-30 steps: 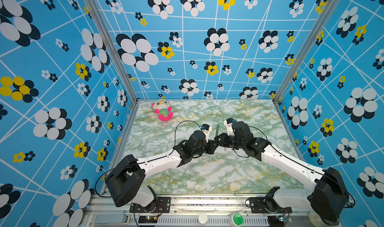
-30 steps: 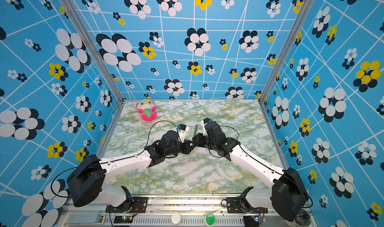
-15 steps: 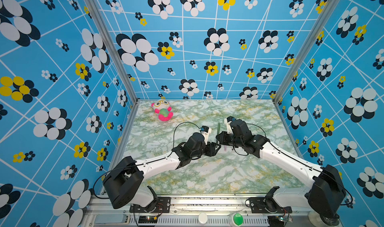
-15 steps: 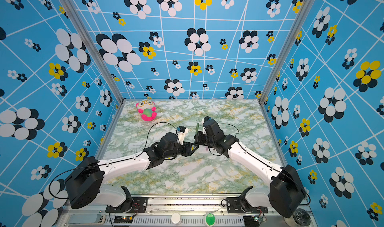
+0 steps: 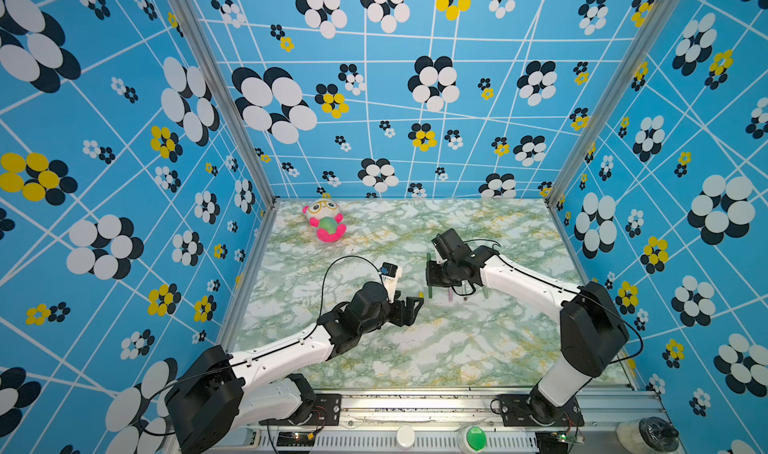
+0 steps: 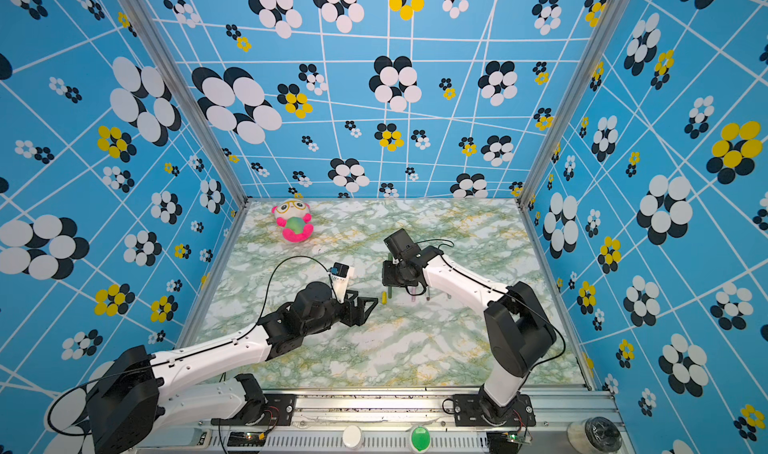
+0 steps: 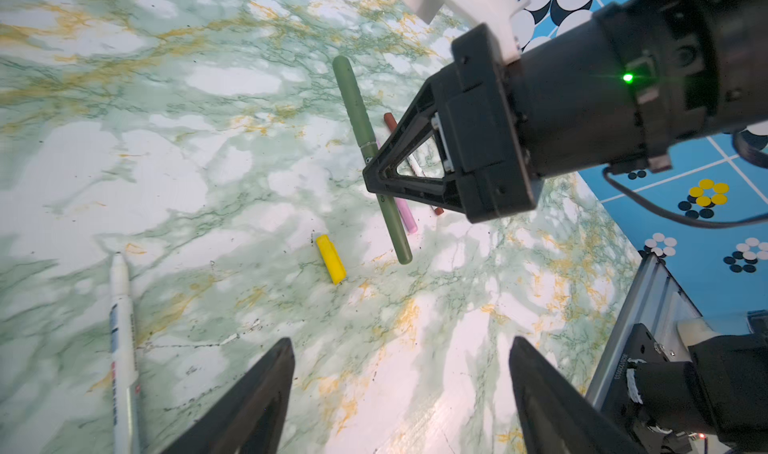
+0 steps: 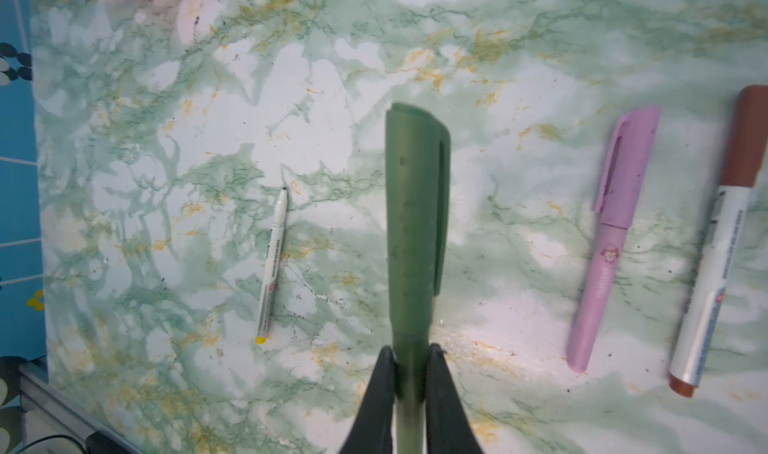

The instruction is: Insert the pens into the pen caps

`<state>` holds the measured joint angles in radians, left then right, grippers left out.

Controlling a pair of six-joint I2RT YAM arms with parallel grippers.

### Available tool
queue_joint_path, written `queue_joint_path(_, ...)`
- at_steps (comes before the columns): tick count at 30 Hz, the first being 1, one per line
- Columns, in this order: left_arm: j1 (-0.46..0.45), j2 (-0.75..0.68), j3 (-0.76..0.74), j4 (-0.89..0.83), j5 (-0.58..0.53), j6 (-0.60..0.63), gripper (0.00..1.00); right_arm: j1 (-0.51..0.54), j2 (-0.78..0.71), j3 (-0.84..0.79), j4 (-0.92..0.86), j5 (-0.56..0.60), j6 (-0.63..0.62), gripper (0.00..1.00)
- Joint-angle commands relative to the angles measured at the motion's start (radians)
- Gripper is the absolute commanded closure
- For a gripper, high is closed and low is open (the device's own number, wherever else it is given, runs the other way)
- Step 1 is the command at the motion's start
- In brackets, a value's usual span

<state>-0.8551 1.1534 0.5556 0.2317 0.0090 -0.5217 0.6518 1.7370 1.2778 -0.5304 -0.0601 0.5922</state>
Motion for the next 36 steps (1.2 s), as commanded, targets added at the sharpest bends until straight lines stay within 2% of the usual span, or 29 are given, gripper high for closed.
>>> queue_joint_path(1,0.011,-0.034,-0.024,-0.008,-0.045,0.042,0.15,-0.014,0.063,0.068,-0.116,0.006,-0.029,0.87)
queue_joint_path(10,0.03,-0.112,-0.087,0.021,-0.071,0.057,0.04,-0.047,0.194,0.127,-0.154,0.004,-0.019,0.87)
queue_joint_path(36,0.064,-0.128,-0.1,0.029,-0.039,0.041,0.01,-0.088,0.3,0.14,-0.109,-0.015,-0.002,0.85)
